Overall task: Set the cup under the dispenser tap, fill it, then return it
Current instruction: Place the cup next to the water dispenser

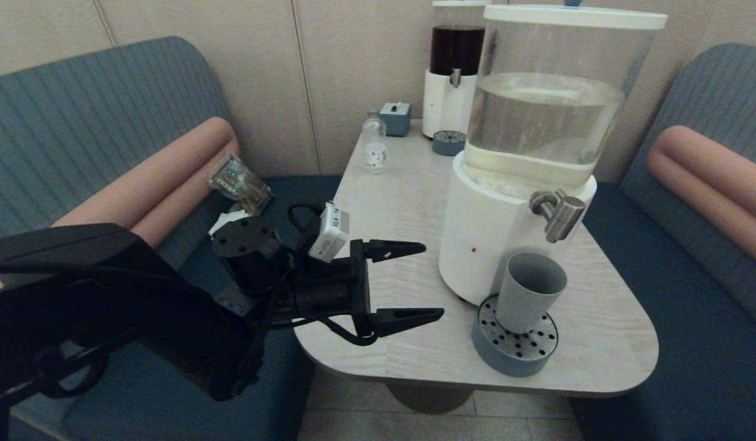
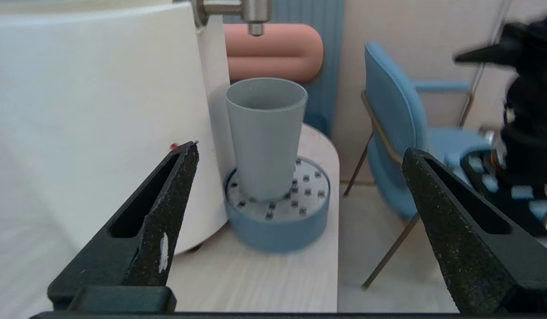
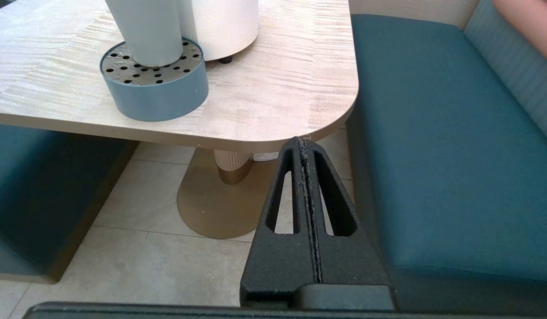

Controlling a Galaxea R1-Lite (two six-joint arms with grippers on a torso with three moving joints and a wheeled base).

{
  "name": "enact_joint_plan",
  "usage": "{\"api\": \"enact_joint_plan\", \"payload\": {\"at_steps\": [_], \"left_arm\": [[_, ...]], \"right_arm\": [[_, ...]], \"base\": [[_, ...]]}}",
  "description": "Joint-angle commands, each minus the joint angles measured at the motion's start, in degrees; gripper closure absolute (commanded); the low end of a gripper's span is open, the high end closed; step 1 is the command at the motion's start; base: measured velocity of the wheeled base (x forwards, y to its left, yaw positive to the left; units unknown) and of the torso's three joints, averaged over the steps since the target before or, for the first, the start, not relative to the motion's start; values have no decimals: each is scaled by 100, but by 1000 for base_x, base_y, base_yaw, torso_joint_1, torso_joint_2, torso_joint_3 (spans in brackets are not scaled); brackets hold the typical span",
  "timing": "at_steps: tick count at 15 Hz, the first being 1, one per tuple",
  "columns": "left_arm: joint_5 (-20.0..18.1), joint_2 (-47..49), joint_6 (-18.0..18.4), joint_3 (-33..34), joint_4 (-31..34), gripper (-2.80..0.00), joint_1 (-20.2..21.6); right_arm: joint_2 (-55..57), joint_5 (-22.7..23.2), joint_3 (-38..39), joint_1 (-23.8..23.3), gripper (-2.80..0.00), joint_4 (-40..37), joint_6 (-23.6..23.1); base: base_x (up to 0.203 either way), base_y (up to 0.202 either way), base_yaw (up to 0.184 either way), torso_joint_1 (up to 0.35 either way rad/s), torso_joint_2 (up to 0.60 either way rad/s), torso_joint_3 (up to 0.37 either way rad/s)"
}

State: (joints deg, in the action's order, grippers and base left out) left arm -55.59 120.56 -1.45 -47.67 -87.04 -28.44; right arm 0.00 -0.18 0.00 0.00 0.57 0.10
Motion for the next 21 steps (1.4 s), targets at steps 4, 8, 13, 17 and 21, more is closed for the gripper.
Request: {"api": "enact_joint_plan", "payload": {"at_steps": [4, 8, 13, 17, 21], "left_arm": [[530, 820, -99, -575, -62, -280, -462], [722, 1220, -192, -1130, -62, -280, -644], [840, 1649, -242, -1752, -62, -280, -807], [861, 2034, -238, -2162, -62, -280, -929], [999, 2364, -233, -2726, -62, -280, -1047]], "right_arm": [[9, 1, 0, 0, 0, 4, -1], [9, 1, 0, 0, 0, 4, -1], [9, 1, 0, 0, 0, 4, -1], [9, 1, 0, 0, 0, 4, -1], [9, 1, 0, 0, 0, 4, -1]], "base": [[0, 0, 0, 0, 0, 0], [0, 0, 0, 0, 0, 0], [0, 0, 0, 0, 0, 0], [0, 0, 0, 0, 0, 0], [0, 0, 0, 0, 0, 0]]}}
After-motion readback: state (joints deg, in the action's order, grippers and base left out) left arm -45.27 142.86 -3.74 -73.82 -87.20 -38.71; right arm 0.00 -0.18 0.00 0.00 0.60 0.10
